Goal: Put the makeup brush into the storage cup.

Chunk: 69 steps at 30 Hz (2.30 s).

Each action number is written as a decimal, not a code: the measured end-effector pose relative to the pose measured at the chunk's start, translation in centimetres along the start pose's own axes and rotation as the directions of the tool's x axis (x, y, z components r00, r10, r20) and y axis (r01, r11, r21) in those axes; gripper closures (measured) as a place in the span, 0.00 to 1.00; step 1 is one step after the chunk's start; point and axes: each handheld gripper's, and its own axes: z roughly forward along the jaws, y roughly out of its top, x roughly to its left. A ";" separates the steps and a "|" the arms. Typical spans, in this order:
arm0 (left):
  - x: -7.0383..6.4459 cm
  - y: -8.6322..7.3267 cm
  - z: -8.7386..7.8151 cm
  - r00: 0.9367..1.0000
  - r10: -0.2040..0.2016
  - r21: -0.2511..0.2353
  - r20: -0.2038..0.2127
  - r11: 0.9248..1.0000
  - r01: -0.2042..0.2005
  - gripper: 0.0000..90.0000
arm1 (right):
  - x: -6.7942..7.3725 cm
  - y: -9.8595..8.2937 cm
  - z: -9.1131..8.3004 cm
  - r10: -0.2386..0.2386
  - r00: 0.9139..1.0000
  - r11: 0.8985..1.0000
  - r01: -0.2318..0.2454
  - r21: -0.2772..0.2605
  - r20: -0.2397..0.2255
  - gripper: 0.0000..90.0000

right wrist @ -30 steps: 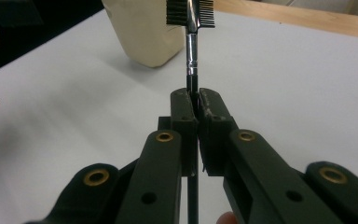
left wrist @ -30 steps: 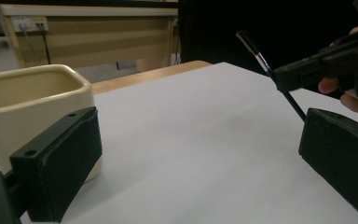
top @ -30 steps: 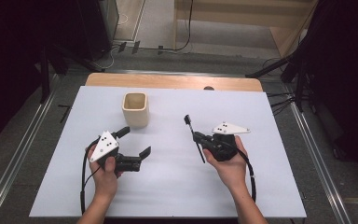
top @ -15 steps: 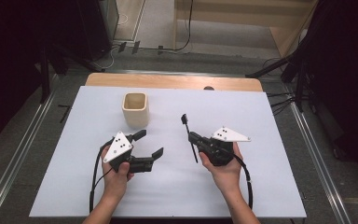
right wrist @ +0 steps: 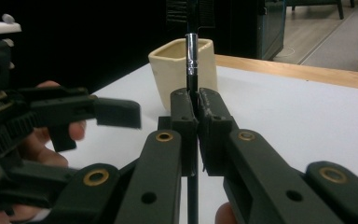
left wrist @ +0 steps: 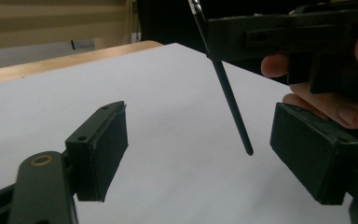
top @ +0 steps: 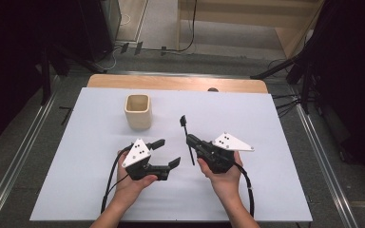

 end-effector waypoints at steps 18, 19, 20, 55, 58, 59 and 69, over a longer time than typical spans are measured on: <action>-2.1 0.2 1.1 0.998 -0.040 0.030 -0.052 0.999 0.042 0.56 | 3.0 -0.8 0.8 -0.014 0.999 0.999 0.012 -0.052 -0.043 0.97; -2.1 0.2 1.1 0.998 -0.047 0.030 -0.053 0.998 0.048 0.58 | 3.1 -0.8 0.8 -0.017 0.999 0.998 0.015 -0.055 -0.042 0.97; -2.1 0.2 1.0 0.997 -0.053 0.032 -0.053 0.998 0.054 0.59 | 3.1 -0.8 0.8 -0.021 0.999 0.998 0.018 -0.058 -0.041 0.97; 2.1 0.3 -1.1 0.989 -0.130 0.003 -0.065 0.991 0.131 0.96 | 1.6 0.3 -0.9 -0.101 0.993 0.994 0.104 -0.030 0.066 0.03; 2.4 0.4 -1.4 0.989 -0.129 -0.001 -0.073 0.992 0.130 0.96 | 0.9 0.1 -1.6 -0.118 0.992 0.993 0.119 -0.022 0.047 0.00; 2.4 0.4 -1.5 0.989 -0.129 -0.001 -0.075 0.992 0.130 0.96 | 0.7 0.0 -1.8 -0.120 0.992 0.992 0.121 -0.022 0.047 0.00; 3.1 0.6 -2.0 0.988 -0.116 -0.009 -0.097 0.993 0.116 0.96 | -2.4 -1.5 -4.3 -0.138 0.982 0.990 0.139 -0.002 0.132 0.00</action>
